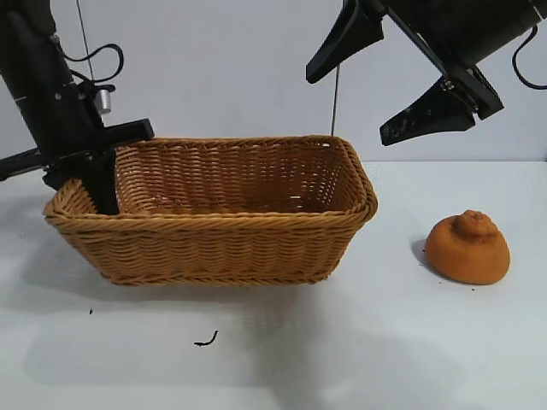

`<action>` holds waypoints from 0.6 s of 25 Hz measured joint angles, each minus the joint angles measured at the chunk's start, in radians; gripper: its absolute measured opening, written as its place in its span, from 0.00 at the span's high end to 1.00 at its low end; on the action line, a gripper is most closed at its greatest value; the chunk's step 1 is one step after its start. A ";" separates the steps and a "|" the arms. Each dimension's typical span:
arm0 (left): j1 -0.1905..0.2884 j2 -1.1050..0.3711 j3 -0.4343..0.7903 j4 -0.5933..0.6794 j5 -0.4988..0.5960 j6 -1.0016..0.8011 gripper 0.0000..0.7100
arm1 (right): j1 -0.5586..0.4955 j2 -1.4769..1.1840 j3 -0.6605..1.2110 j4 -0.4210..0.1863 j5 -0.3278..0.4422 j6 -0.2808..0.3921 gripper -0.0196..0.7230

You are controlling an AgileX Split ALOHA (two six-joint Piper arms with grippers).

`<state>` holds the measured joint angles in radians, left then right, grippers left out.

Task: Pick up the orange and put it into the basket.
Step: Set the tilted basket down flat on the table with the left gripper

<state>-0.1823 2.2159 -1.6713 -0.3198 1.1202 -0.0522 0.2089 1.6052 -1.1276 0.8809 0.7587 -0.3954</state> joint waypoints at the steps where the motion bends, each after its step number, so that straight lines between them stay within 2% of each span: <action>1: 0.000 0.010 0.000 0.000 -0.005 0.001 0.87 | 0.000 0.000 0.000 0.000 0.000 0.000 0.04; 15: 0.000 0.057 -0.001 -0.009 -0.033 0.012 0.87 | 0.000 0.000 0.000 -0.003 -0.001 0.000 0.04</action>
<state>-0.1823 2.2725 -1.6725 -0.3287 1.0876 -0.0405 0.2089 1.6052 -1.1276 0.8778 0.7578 -0.3954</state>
